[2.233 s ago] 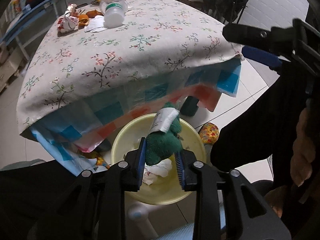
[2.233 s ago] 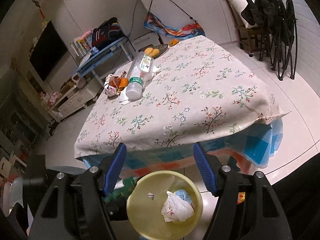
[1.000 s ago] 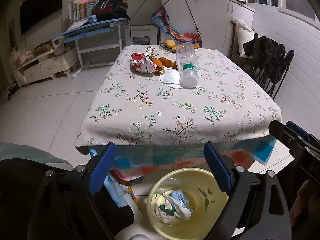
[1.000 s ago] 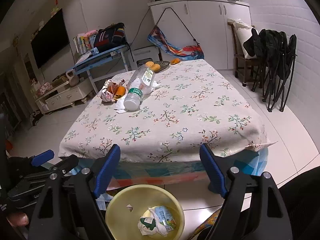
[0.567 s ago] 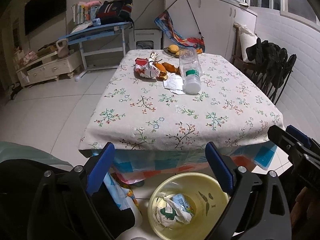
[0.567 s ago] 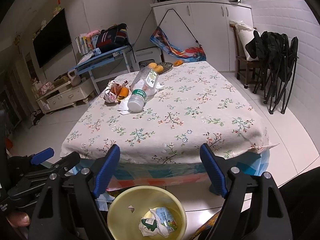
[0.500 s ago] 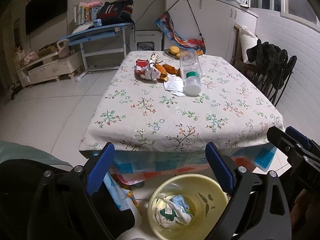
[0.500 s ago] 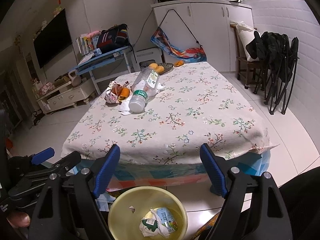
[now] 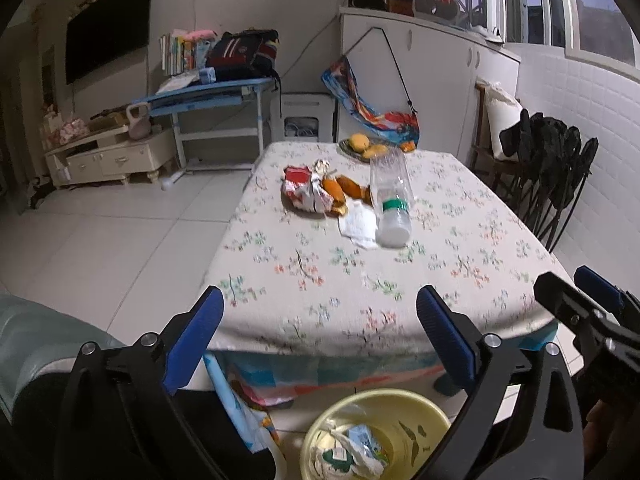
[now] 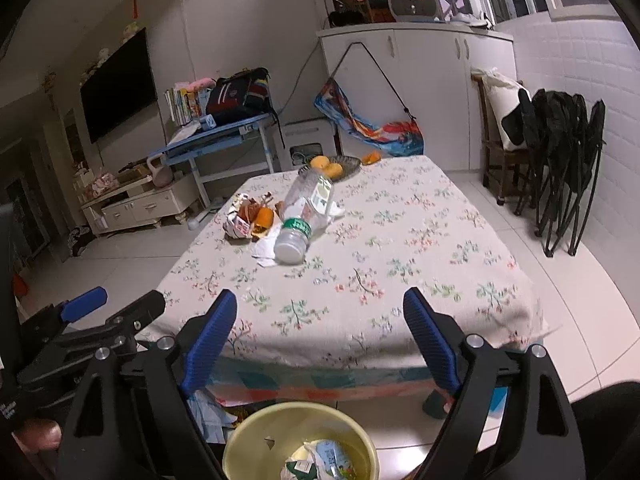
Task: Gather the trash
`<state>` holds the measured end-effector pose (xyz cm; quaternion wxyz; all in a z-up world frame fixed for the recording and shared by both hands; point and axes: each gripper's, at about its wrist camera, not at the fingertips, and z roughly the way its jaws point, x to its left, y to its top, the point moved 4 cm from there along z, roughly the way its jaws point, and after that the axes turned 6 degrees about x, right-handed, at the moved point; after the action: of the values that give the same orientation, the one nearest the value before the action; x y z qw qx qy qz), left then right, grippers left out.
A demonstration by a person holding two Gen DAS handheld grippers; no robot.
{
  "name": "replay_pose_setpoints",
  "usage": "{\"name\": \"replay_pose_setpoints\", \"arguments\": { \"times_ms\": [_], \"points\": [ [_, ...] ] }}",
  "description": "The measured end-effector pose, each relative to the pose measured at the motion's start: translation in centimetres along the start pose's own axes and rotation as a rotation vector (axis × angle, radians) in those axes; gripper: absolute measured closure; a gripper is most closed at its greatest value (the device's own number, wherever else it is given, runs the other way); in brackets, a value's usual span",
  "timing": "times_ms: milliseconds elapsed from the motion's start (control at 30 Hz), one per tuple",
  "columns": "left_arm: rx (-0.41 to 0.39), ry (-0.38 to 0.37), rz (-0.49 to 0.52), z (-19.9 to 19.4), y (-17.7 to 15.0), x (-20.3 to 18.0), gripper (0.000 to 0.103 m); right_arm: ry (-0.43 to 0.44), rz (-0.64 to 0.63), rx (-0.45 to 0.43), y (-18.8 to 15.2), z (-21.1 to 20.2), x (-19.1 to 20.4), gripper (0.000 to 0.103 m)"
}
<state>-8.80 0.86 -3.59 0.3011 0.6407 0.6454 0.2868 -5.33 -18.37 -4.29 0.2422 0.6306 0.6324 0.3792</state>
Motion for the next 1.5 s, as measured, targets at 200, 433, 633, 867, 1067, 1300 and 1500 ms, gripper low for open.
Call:
{"name": "replay_pose_setpoints", "arguments": {
  "times_ms": [200,433,633,867,1067,1300,1500],
  "points": [
    [-0.013,0.012,-0.009,0.6,1.4,0.7,0.009,0.008,-0.006,0.004,0.6,0.9,0.1,0.021],
    [-0.012,0.025,-0.019,2.0,3.4,1.5,0.008,0.012,0.002,0.016,1.3,2.0,-0.3,0.021],
    [-0.018,0.031,-0.039,3.2,5.0,2.2,0.008,0.015,0.003,0.037,1.8,3.4,-0.2,0.021],
    [-0.023,0.045,-0.080,4.5,7.1,3.8,0.008,0.026,-0.007,0.079,2.8,6.0,0.1,0.021],
    [0.025,0.051,-0.157,5.8,6.8,5.4,0.008,0.028,-0.012,0.120,5.0,10.0,0.7,0.021],
    [0.040,0.059,-0.188,6.4,6.5,6.1,0.008,-0.002,-0.021,0.176,7.8,16.0,2.4,0.021],
    [0.071,0.053,-0.206,7.2,6.3,6.4,0.008,-0.068,-0.052,0.233,8.7,19.6,3.4,0.021]
  ]
}}
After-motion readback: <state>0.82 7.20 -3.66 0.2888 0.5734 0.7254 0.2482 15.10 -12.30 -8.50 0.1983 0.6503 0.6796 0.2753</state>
